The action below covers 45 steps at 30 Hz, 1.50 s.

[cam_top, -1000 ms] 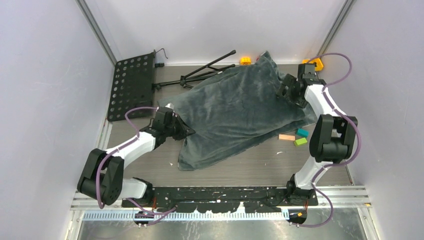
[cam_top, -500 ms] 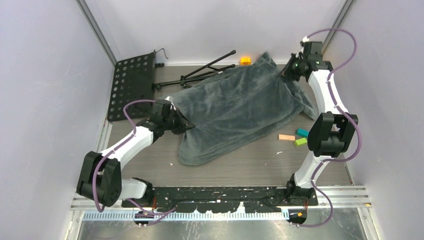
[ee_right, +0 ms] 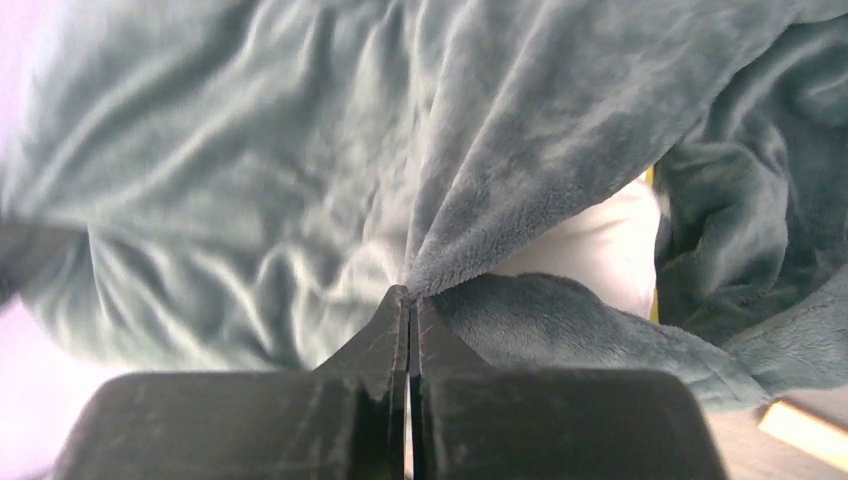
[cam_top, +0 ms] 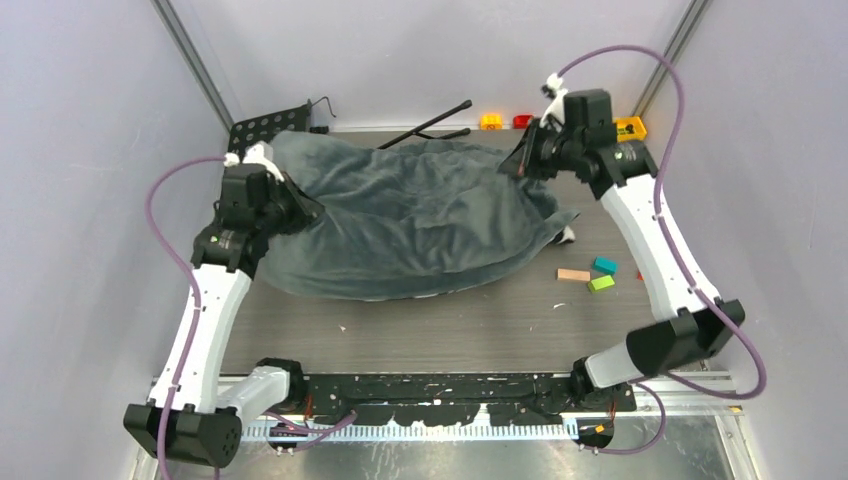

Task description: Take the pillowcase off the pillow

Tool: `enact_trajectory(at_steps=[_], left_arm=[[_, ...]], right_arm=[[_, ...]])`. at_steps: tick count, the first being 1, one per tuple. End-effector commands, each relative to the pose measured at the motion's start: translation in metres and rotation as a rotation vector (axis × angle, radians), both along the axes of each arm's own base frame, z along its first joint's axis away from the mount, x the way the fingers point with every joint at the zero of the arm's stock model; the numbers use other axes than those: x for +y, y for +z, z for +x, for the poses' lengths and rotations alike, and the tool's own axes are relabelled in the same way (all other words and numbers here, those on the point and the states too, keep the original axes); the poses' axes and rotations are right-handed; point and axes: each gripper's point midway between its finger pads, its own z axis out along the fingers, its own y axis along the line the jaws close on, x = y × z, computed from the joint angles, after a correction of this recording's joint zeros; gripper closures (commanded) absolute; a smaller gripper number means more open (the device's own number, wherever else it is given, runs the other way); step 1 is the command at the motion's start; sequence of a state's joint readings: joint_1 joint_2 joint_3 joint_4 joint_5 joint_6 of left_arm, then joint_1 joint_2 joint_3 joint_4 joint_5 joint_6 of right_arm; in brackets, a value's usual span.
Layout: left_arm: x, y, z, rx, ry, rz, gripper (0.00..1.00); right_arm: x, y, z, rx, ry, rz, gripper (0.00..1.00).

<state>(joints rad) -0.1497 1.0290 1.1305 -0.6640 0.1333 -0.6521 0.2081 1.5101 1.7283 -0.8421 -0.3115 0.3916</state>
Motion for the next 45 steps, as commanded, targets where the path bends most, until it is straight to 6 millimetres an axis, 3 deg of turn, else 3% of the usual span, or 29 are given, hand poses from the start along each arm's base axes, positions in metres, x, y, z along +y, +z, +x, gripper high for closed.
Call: enact_trajectory(at_steps=[1,6,7,9,11,12,14,18,22,26,31,34,37,39,43,45], left_arm=[[0.033,0.058,0.017,-0.149,0.061,0.161,1.0],[0.082,0.078,0.052,-0.113,0.225,0.279,1.0],[0.083,0.079,0.061,-0.119,0.233,0.28,0.98],[0.084,0.076,0.072,-0.114,0.241,0.28,0.68],[0.089,0.068,0.074,-0.08,0.273,0.287,0.39],[0.092,0.063,0.072,-0.055,0.294,0.288,0.26],[0.091,0.052,0.063,-0.024,0.281,0.309,0.16],[0.069,0.038,0.042,-0.003,0.187,0.367,0.17],[-0.004,0.024,0.019,-0.02,-0.032,0.464,0.17],[-0.077,0.015,0.001,-0.065,-0.233,0.435,0.17],[-0.142,-0.008,-0.01,-0.088,-0.416,0.486,0.16],[-0.158,-0.026,-0.018,-0.035,-0.511,0.505,0.12],[-0.163,-0.037,-0.025,-0.003,-0.576,0.504,0.07],[-0.158,-0.041,-0.027,0.008,-0.558,0.508,0.01],[-0.132,-0.046,-0.026,0.029,-0.41,0.524,0.0],[-0.131,-0.04,-0.026,-0.006,-0.405,0.49,0.0]], right_arm=[[0.041,0.005,-0.043,-0.005,0.073,0.108,1.0],[0.11,-0.025,-0.074,0.059,0.219,0.154,0.99],[0.127,-0.032,-0.082,0.083,0.266,0.163,0.91],[0.152,-0.045,-0.097,0.126,0.356,0.167,0.55],[0.154,-0.054,-0.1,0.14,0.351,0.144,0.3],[0.146,-0.058,-0.096,0.127,0.311,0.116,0.23],[0.122,-0.067,-0.09,0.099,0.214,0.047,0.15],[0.07,-0.082,-0.082,0.096,0.033,0.016,0.13],[0.023,-0.119,-0.078,0.175,-0.129,0.015,0.14],[0.008,-0.152,-0.085,0.206,-0.168,0.024,0.16],[0.007,-0.176,-0.091,0.215,-0.173,0.053,0.16],[0.007,-0.19,-0.096,0.22,-0.179,0.063,0.16],[0.009,-0.205,-0.101,0.244,-0.165,0.076,0.16],[0.02,-0.212,-0.107,0.259,-0.113,0.112,0.18],[0.042,-0.23,-0.116,0.275,-0.069,0.046,0.18],[0.061,-0.237,-0.116,0.28,-0.042,0.028,0.18]])
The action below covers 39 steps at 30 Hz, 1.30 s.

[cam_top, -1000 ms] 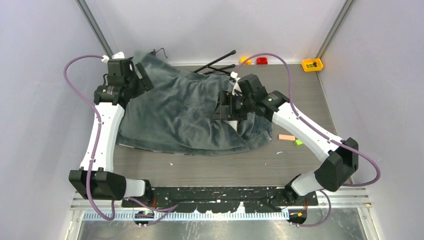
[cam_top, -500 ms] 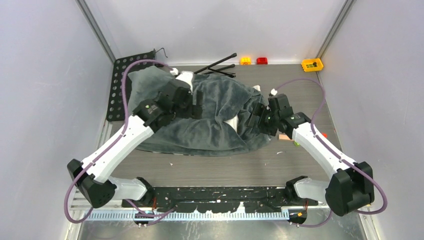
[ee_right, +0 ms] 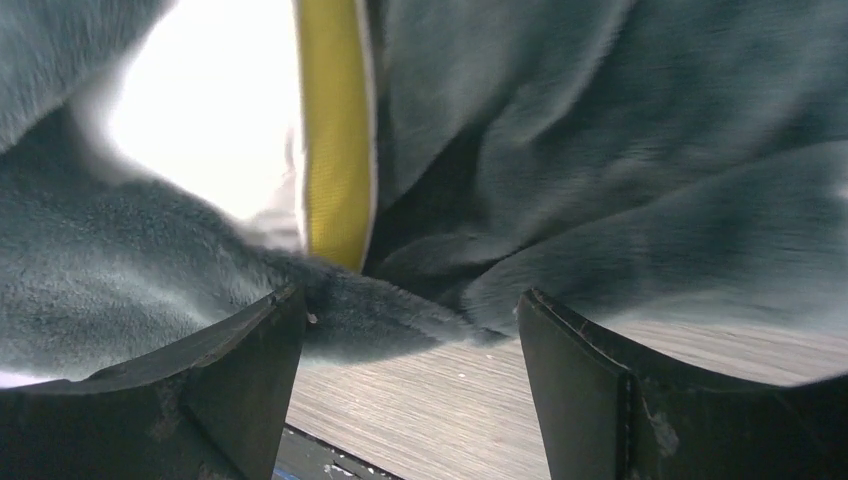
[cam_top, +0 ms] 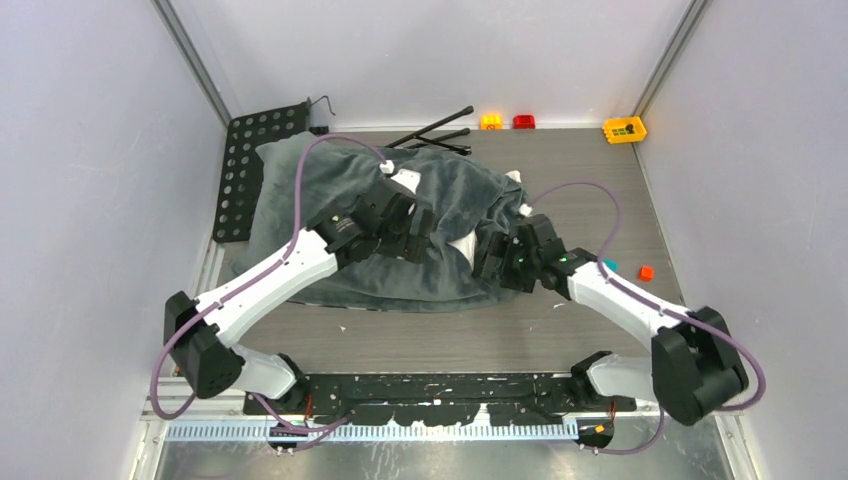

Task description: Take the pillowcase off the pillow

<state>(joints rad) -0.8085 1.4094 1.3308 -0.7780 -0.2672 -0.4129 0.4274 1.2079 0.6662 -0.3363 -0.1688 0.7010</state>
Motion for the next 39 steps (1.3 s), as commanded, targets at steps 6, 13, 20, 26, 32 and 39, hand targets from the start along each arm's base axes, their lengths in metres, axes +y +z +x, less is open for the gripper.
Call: enact_trajectory(at_steps=[6,13,20,26,32,39], left_arm=[[0.012,0.034,-0.005,-0.108,0.026,-0.136,0.0],[-0.009,0.04,-0.019,-0.053,-0.101,-0.201,0.05],[-0.032,0.032,-0.025,-0.051,-0.173,-0.164,0.06],[-0.062,0.01,-0.029,-0.008,-0.227,-0.093,0.06],[-0.063,-0.022,-0.024,0.047,-0.185,-0.029,0.1],[-0.037,-0.04,-0.014,0.018,-0.093,0.082,0.68]], right_arm=[[0.149,0.023,0.002,-0.128,0.275,0.112,0.22],[0.175,0.078,-0.024,-0.268,0.427,0.174,0.21],[0.083,0.08,-0.012,-0.256,0.195,0.091,0.2],[0.022,0.059,-0.005,-0.206,-0.013,0.063,0.2],[0.012,0.045,0.0,-0.167,-0.073,0.056,0.21],[0.024,0.02,0.01,-0.102,-0.08,0.061,0.2]])
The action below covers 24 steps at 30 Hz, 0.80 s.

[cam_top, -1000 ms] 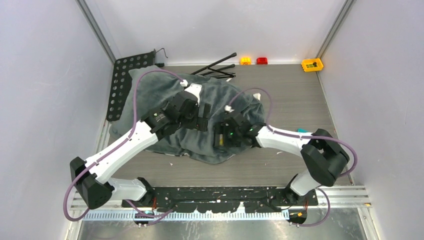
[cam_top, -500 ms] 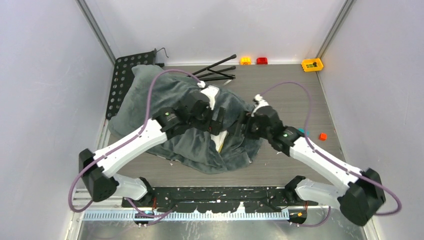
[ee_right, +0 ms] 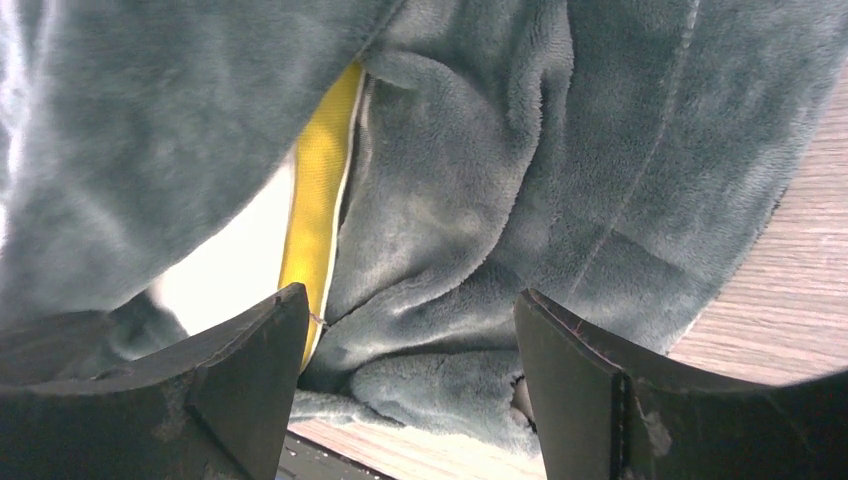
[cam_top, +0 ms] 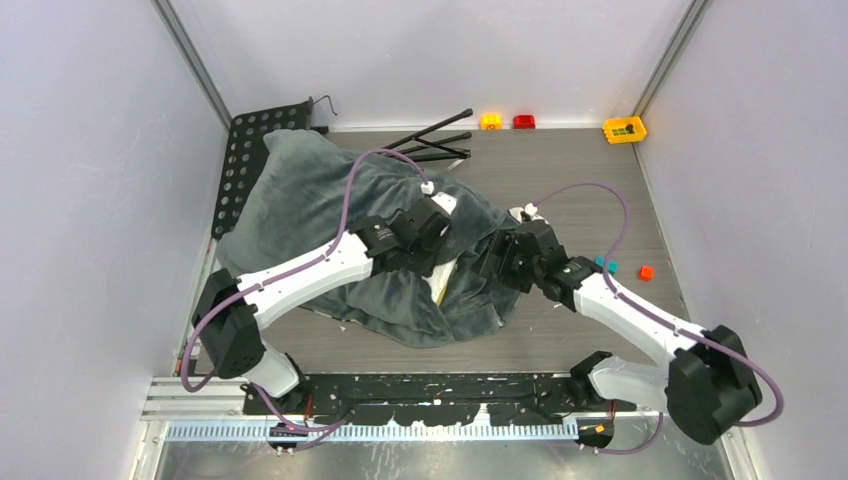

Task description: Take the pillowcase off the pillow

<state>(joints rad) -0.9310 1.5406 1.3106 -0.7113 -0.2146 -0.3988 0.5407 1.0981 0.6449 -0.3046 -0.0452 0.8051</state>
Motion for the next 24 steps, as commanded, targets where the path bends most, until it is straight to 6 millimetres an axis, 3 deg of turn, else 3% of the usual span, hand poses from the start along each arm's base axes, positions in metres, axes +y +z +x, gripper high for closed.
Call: enact_trajectory(at_steps=[1,3,11,13,15,17,19,21,22,24], left_arm=[[0.018,0.01,0.014,-0.087,0.08,0.019,0.81],[0.022,0.019,0.018,-0.123,0.104,-0.033,0.99],[0.063,0.046,0.037,-0.169,0.222,-0.125,1.0],[0.076,0.048,0.041,-0.176,0.251,-0.12,1.0],[0.091,0.047,0.044,-0.174,0.293,-0.103,1.0],[0.105,0.042,0.046,-0.16,0.324,-0.08,1.0],[0.114,0.034,0.047,-0.14,0.332,-0.042,1.0],[0.117,0.029,0.045,-0.121,0.319,-0.003,1.0],[0.112,0.026,0.041,-0.092,0.276,-0.001,0.98],[0.1,0.034,0.032,-0.082,0.165,0.016,0.83]], right_arm=[[0.009,-0.011,0.016,0.021,-0.038,0.019,0.19],[0.01,-0.021,0.021,0.053,-0.048,-0.001,0.16],[0.031,-0.054,0.046,0.106,-0.017,-0.02,0.13],[0.037,-0.059,0.053,0.115,0.0,-0.018,0.17],[0.043,-0.059,0.058,0.112,0.012,-0.004,0.28],[0.046,-0.056,0.061,0.103,0.017,0.009,0.45],[0.048,-0.049,0.063,0.082,0.022,0.023,0.75],[0.05,-0.038,0.065,0.055,0.035,0.037,0.93],[0.051,-0.032,0.065,0.04,0.045,0.041,0.98],[0.052,-0.019,0.063,0.01,0.066,0.053,1.0]])
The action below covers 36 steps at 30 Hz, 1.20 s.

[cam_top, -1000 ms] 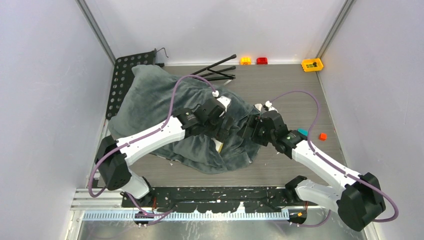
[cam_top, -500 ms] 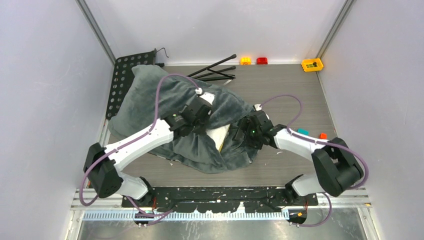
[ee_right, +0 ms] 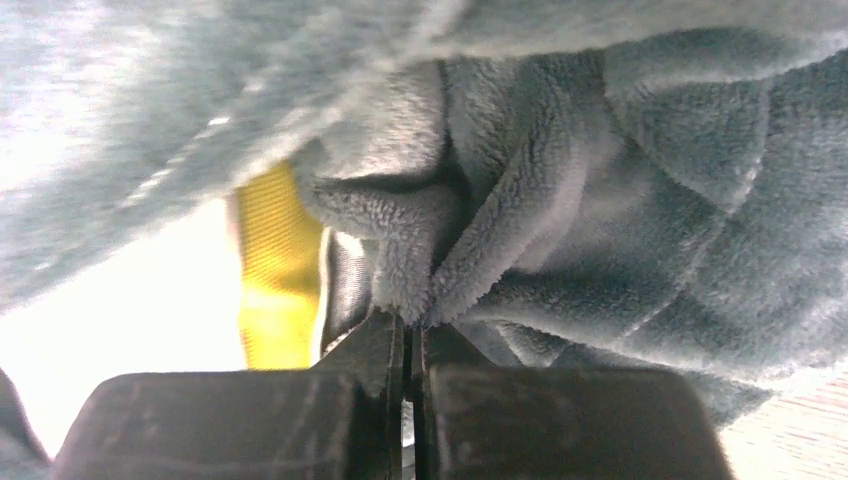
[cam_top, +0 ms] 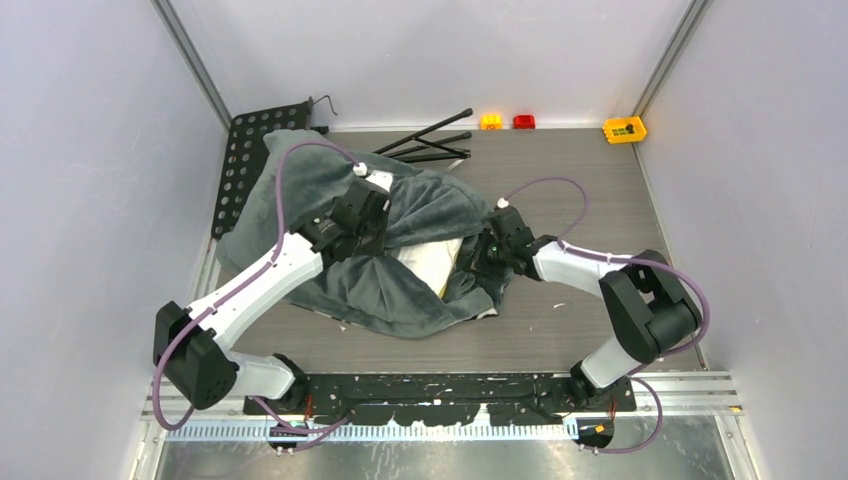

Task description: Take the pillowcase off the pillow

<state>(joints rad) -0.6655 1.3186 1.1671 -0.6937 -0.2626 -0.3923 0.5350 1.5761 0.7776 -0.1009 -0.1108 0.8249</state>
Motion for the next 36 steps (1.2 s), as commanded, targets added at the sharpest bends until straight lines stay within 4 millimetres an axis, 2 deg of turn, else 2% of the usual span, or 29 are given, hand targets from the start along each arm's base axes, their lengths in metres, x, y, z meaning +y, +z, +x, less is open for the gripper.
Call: enact_trajectory(at_steps=[1,4,6,8,11,15,23,27,30,33,36], left_arm=[[-0.016,0.02,-0.018,-0.019,-0.17,0.099,0.77],[-0.036,0.063,-0.029,-0.187,-0.235,0.222,0.61],[-0.05,0.081,-0.036,-0.214,-0.271,0.225,0.56],[-0.065,0.089,-0.043,-0.212,-0.295,0.224,0.55],[-0.099,0.084,-0.058,-0.22,-0.346,0.211,0.55],[-0.131,0.059,-0.07,-0.186,-0.395,0.175,0.55],[-0.147,-0.01,-0.058,-0.083,-0.403,0.272,0.52],[-0.146,-0.038,-0.048,-0.029,-0.374,0.311,0.39],[-0.135,-0.057,-0.037,0.013,-0.323,0.375,0.28],[-0.124,-0.076,-0.03,0.075,-0.294,0.417,0.27],[-0.124,-0.091,-0.031,0.118,-0.303,0.415,0.26]], right_arm=[[0.014,0.057,0.016,-0.156,0.047,0.089,1.0],[0.017,0.075,0.012,-0.189,0.071,0.127,1.0],[0.019,0.083,0.01,-0.2,0.08,0.146,1.0],[0.02,0.092,0.009,-0.212,0.082,0.165,1.0],[0.021,0.099,0.007,-0.223,0.085,0.182,1.0],[0.019,0.1,0.004,-0.215,0.081,0.178,1.0],[0.005,0.083,-0.005,-0.194,0.038,0.145,1.0],[-0.005,0.067,-0.01,-0.17,0.005,0.109,1.0],[-0.01,0.056,-0.016,-0.152,-0.004,0.089,1.0],[-0.014,0.047,-0.02,-0.139,-0.009,0.072,1.0],[-0.016,0.041,-0.021,-0.132,-0.007,0.056,1.0]])
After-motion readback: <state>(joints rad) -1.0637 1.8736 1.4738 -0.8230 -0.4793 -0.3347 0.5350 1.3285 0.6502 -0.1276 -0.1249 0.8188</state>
